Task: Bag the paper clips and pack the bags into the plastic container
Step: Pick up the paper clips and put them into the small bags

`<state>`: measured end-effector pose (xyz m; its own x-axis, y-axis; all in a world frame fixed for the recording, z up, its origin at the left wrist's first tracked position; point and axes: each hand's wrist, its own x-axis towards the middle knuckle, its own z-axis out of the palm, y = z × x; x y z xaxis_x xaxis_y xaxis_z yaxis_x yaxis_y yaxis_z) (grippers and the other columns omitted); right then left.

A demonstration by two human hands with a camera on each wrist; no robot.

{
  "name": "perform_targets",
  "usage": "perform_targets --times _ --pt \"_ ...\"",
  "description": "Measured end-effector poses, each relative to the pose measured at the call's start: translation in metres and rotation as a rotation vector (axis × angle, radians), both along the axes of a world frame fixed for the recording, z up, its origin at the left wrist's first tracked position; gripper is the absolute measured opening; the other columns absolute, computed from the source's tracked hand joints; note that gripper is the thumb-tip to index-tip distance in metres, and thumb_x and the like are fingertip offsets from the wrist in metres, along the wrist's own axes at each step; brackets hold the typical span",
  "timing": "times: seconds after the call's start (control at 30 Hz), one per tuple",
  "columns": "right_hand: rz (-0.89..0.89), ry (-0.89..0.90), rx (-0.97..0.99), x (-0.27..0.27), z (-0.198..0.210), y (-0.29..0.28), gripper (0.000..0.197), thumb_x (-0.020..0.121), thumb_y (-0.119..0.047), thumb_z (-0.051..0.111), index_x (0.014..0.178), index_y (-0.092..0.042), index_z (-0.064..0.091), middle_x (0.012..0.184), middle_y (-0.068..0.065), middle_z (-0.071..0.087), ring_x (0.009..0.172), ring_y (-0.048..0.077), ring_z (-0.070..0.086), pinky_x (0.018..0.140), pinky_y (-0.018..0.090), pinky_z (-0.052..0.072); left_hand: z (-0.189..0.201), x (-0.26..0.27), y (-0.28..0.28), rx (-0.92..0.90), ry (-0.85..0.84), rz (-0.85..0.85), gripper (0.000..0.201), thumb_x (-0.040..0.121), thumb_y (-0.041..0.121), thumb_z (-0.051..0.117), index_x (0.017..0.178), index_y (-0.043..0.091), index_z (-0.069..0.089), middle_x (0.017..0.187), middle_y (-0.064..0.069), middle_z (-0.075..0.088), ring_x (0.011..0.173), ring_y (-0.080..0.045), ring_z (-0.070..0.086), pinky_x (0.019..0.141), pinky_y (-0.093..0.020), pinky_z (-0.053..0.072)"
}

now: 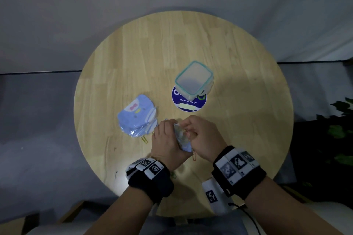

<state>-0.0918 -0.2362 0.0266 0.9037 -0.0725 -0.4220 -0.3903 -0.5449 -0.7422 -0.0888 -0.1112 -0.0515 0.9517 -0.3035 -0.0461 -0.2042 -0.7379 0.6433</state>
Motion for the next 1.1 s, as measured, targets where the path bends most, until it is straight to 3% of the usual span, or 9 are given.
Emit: perform_targets --times 0.2,0.37,0.47,0.57,0.67,0.8,0.93,1.03,1.1 --pt "-0.014 -0.145 -0.060 -0.007 -0.002 0.007 0.009 0.078 0.001 0.056 0.082 -0.007 0.053 0.076 0.012 0.065 0.073 0.028 0.060 0.070 0.042 0.052 0.005 -0.007 -0.005 -0.117 -0.032 0.024 0.063 0.061 0.045 0.061 0.108 0.004 0.051 0.099 -0.008 0.052 0.089 -0.028 0.051 0.084 -0.046 0.046" --pt "-0.080 -0.283 -0.061 -0.009 0.003 0.000 0.009 0.088 -0.008 0.051 0.090 -0.012 0.059 0.077 -0.003 0.064 0.070 0.011 0.057 0.065 0.012 0.043 0.004 -0.004 -0.005 -0.127 -0.092 0.054 0.055 0.058 0.026 0.080 0.099 0.000 0.054 0.091 -0.011 0.052 0.080 -0.030 0.052 0.077 -0.036 0.043" --pt "-0.121 -0.306 -0.146 -0.016 0.003 -0.009 0.014 0.084 -0.022 0.055 0.093 -0.019 0.065 0.082 -0.009 0.065 0.071 0.005 0.055 0.068 0.020 0.044 0.010 0.001 -0.002 -0.123 -0.088 0.091 0.049 0.064 0.035 0.069 0.099 0.002 0.058 0.090 -0.008 0.052 0.080 -0.028 0.051 0.074 -0.030 0.038" --pt "0.010 -0.174 -0.088 -0.028 0.002 -0.007 0.031 0.076 -0.037 0.068 0.105 -0.028 0.065 0.092 -0.015 0.067 0.068 -0.004 0.054 0.068 0.013 0.040 0.013 0.005 0.001 -0.142 -0.082 0.116 0.058 0.065 0.042 0.057 0.109 0.005 0.051 0.095 -0.008 0.051 0.086 -0.026 0.048 0.075 -0.039 0.042" --pt "0.073 -0.173 -0.110 -0.035 -0.003 0.000 0.039 0.072 -0.043 0.070 0.109 -0.030 0.064 0.108 -0.011 0.061 0.086 0.004 0.061 0.074 0.016 0.046 0.019 0.007 -0.003 -0.141 -0.063 0.095 0.060 0.062 0.041 0.056 0.112 0.010 0.043 0.097 -0.007 0.049 0.088 -0.025 0.046 0.074 -0.040 0.042" --pt "-0.028 -0.278 -0.186 -0.028 -0.006 -0.001 0.025 0.080 -0.041 0.055 0.089 -0.024 0.071 0.101 -0.002 0.053 0.076 0.015 0.061 0.068 0.027 0.051 0.026 0.010 -0.011 -0.172 -0.008 0.109 0.066 0.059 0.047 0.056 0.111 0.006 0.049 0.100 -0.007 0.051 0.091 -0.026 0.050 0.077 -0.037 0.042" --pt "-0.025 -0.283 -0.204 -0.022 -0.012 -0.019 0.019 0.082 -0.026 0.062 0.087 -0.011 0.073 0.094 -0.002 0.048 0.077 0.015 0.057 0.068 0.021 0.045 0.022 0.018 0.006 -0.423 0.425 0.066 0.078 0.044 0.043 0.086 0.110 0.020 0.049 0.103 -0.003 0.062 0.093 -0.018 0.062 0.081 -0.043 0.054" --pt "-0.024 -0.196 -0.009 -0.018 -0.020 -0.031 0.016 0.085 -0.022 0.063 0.093 -0.012 0.074 0.089 -0.002 0.048 0.081 0.009 0.054 0.072 0.011 0.041 0.021 0.020 0.021 -0.597 0.777 0.061 0.064 0.049 0.024 0.088 0.103 0.011 0.057 0.094 -0.013 0.071 0.081 -0.024 0.067 0.077 -0.050 0.054" --pt "-0.045 -0.073 0.196 -0.016 -0.024 -0.034 0.012 0.087 -0.013 0.062 0.093 -0.011 0.072 0.087 0.000 0.055 0.084 0.012 0.058 0.077 0.021 0.045 0.023 0.020 0.024 -0.638 0.814 0.034 0.053 0.056 0.006 0.087 0.101 0.005 0.059 0.091 -0.010 0.072 0.083 -0.023 0.067 0.077 -0.046 0.055"
